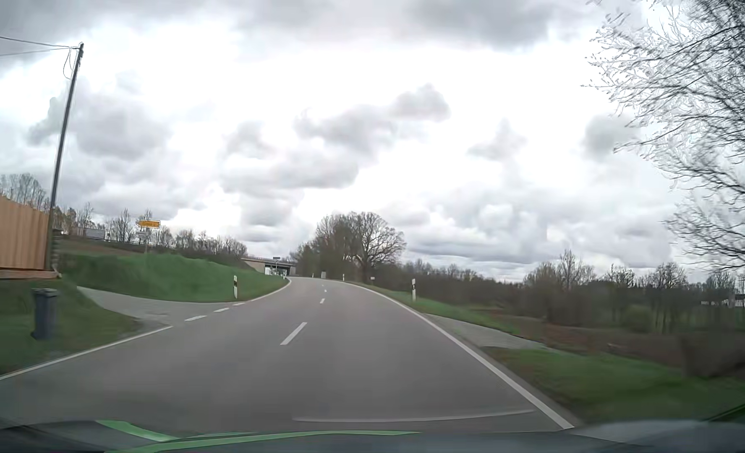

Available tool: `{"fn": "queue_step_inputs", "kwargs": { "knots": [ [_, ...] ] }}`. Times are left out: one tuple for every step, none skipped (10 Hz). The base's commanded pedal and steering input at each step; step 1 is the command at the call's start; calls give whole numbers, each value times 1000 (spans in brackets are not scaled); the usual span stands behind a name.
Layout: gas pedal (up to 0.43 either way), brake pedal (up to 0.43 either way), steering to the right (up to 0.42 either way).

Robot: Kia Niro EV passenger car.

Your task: Follow the waypoints while adhering to traffic rules and regulations

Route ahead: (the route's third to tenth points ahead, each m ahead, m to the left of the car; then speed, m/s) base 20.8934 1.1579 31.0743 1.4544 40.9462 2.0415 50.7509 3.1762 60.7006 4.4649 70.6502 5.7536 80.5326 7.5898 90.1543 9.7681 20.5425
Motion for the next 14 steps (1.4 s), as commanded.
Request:
{"fn": "queue_step_inputs", "kwargs": {
  "knots": [
    [209, 0, -16],
    [209, 0, -16],
    [209, 0, -15],
    [209, 0, -14],
    [209, 0, -14],
    [209, 0, -14],
    [209, 0, -13],
    [209, 0, -12],
    [209, 0, -11],
    [209, 0, -11],
    [209, 0, -11],
    [209, 0, -11],
    [209, 0, -11],
    [220, 0, -11]
  ]
}}
